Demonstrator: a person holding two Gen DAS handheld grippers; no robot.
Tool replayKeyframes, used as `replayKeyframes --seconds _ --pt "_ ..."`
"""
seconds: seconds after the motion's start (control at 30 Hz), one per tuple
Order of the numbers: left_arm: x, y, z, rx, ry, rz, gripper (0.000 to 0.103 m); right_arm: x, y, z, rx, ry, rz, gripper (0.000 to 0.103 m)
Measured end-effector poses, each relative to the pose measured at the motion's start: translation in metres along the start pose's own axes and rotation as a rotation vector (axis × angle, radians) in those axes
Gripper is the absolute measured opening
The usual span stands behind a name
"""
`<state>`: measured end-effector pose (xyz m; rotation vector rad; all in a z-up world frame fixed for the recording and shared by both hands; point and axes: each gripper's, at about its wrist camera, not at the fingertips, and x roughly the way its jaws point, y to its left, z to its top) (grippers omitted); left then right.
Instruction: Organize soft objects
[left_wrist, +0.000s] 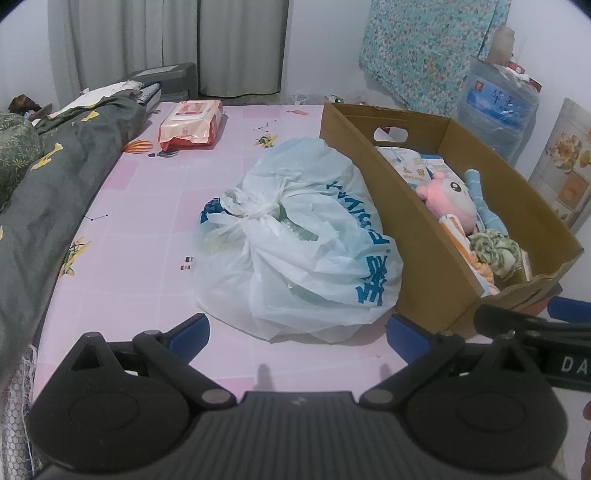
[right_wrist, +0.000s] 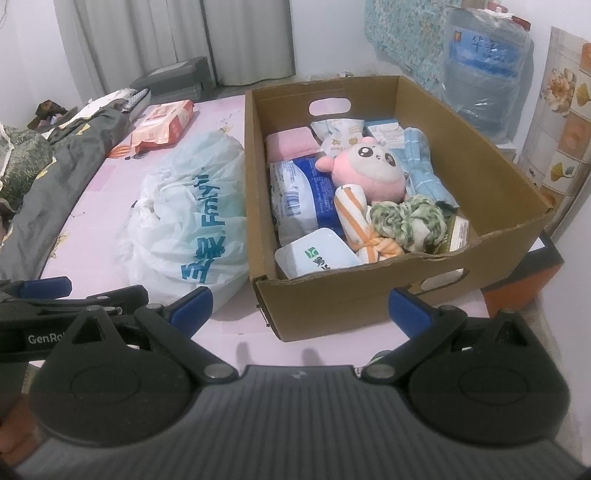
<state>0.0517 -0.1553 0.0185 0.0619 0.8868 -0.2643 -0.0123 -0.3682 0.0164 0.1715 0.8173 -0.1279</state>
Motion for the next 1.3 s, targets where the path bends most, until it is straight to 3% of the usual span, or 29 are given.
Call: replayKeyframes --seconds 1.3 --pt "0.0017 0.0004 0.0034 -0.005 0.001 0.006 0.102 0.0074 -0.0011 0.0023 0.004 0.015 0.013 0.102"
